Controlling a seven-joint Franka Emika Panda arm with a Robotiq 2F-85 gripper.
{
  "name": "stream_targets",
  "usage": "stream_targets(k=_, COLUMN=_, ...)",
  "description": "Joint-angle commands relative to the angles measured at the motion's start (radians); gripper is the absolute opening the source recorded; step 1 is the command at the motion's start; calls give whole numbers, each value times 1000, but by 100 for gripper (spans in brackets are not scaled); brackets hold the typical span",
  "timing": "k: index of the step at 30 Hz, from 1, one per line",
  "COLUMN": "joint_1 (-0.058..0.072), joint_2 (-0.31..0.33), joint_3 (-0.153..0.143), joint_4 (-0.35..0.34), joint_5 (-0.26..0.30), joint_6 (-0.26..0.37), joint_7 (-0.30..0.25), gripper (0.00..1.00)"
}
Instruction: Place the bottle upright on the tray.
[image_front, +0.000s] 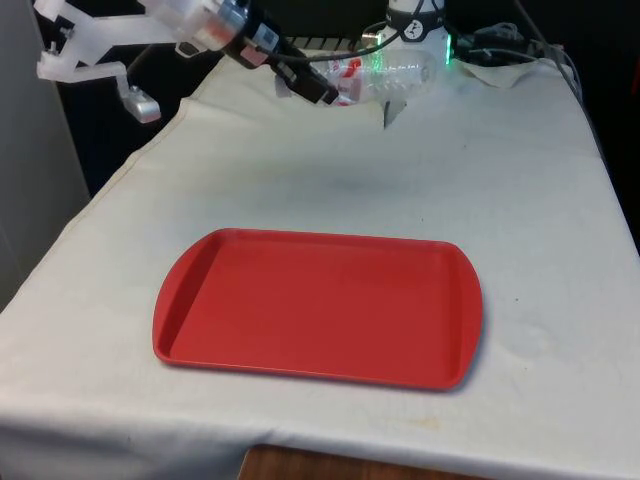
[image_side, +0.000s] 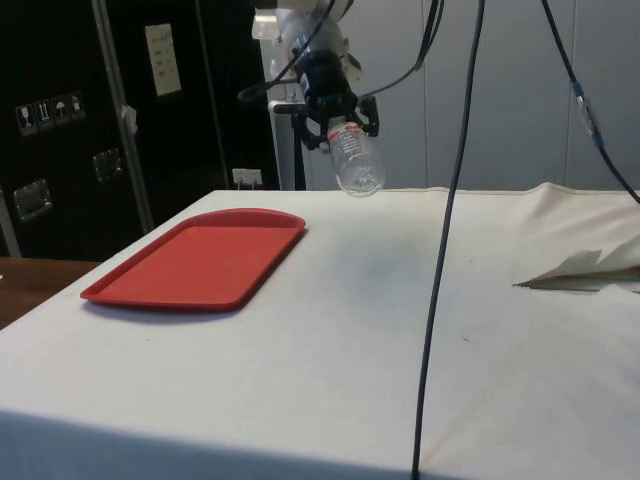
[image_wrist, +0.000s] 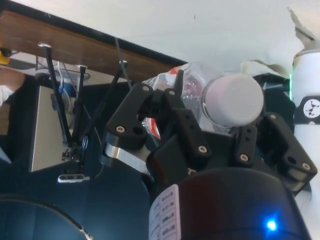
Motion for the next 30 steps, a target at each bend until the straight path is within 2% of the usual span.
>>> stream_targets(k=1, joint_1=8, joint_2=-2, joint_3=-4, joint_4=-4, joint_5=-1, joint_6=24, joint_7=1, gripper=31)
stream_targets(k=4, joint_1=14, joint_2=-6, joint_3=-6, joint_4=-9, joint_5=-5, joint_6=48, joint_7=2, gripper=31)
stream_targets(k=5, joint_1=4, joint_2=0, joint_3=0, joint_4=-1, joint_5=-4, joint_6=26, joint_7=0, gripper=31)
stream_targets(k=6, joint_1=16, joint_2=-6, joint_3=-6, joint_4=-11, joint_5=-7, joint_6=57, joint_7=1, gripper=31)
stream_targets(k=7, joint_1=20, joint_2=-9, joint_3=-7, joint_4=-15, joint_5=-9, joint_6=73, joint_7=1, gripper=31)
stream_targets(k=13, joint_1=28, joint_2=-12, joint_3=-7, joint_4=-23, joint_5=-14, joint_6=119, joint_7=0, gripper=31)
stream_targets(k=14, joint_1=17, joint_2=-3, joint_3=0, joint_4=-12, joint_5=-12, joint_6=95, joint_7=0, gripper=31)
stream_targets(k=15, joint_1=30, joint_2=-12, joint_3=-7, joint_4=-25, joint_5=-15, joint_6=126, joint_7=0, gripper=31)
stream_targets(k=23, joint_1=38, joint_2=-19, joint_3=-8, joint_4=-40, joint_5=-23, joint_6=192, joint_7=-6, gripper=31)
stream_targets(k=24, joint_1=27, joint_2=-9, joint_3=0, joint_4=-28, joint_5=-21, joint_6=173, joint_7=-5, gripper=31)
stream_targets(k=25, joint_1=38, joint_2=-20, joint_3=-8, joint_4=-41, joint_5=-24, joint_6=198, joint_7=-7, gripper=31)
stream_targets(k=30, joint_1=42, joint_2=-23, joint_3=-7, joint_4=-48, joint_5=-30, joint_6=233, joint_7=-9, gripper=31)
